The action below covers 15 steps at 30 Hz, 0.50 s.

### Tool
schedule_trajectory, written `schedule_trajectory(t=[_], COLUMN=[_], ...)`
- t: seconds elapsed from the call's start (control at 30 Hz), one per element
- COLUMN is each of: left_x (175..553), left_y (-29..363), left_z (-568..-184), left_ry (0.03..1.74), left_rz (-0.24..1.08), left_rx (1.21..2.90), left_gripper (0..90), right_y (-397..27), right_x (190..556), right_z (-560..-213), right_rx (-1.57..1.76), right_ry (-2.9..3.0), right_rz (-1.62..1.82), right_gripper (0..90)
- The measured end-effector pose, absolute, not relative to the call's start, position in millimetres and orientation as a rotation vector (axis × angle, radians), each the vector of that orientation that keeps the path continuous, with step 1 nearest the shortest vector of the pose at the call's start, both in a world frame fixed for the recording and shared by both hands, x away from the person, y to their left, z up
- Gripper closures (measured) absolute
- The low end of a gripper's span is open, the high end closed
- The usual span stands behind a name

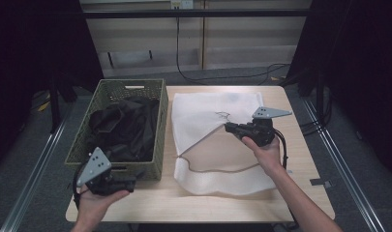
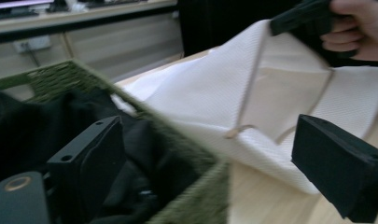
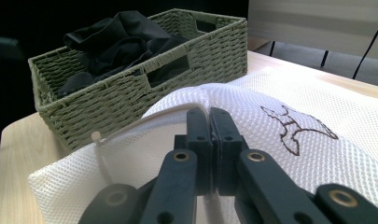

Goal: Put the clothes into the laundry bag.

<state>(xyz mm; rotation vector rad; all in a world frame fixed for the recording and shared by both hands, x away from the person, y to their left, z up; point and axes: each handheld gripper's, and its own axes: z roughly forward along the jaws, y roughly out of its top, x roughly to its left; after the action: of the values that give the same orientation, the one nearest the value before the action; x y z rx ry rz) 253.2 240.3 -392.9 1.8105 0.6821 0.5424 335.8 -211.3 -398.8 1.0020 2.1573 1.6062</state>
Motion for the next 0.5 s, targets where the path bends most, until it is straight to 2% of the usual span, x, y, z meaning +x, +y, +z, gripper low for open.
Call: schedule_trajectory(t=[0.4,0.5], left_x=[302.3,324.6], left_y=[260.4,265.6], left_z=[-373.4,-367.1], left_ry=[0.762,0.797], left_rz=[0.606,0.612], left_rx=[1.836,1.855], left_gripper=[8.9,8.9], right_y=[-210.4,-209.6], right_x=[336.7,337.3], right_z=[-402.9,-403.7], right_rx=[1.001,1.0], right_ry=[2.186,2.193], right_rz=[1.587,1.584], right_gripper=[88.2,88.2])
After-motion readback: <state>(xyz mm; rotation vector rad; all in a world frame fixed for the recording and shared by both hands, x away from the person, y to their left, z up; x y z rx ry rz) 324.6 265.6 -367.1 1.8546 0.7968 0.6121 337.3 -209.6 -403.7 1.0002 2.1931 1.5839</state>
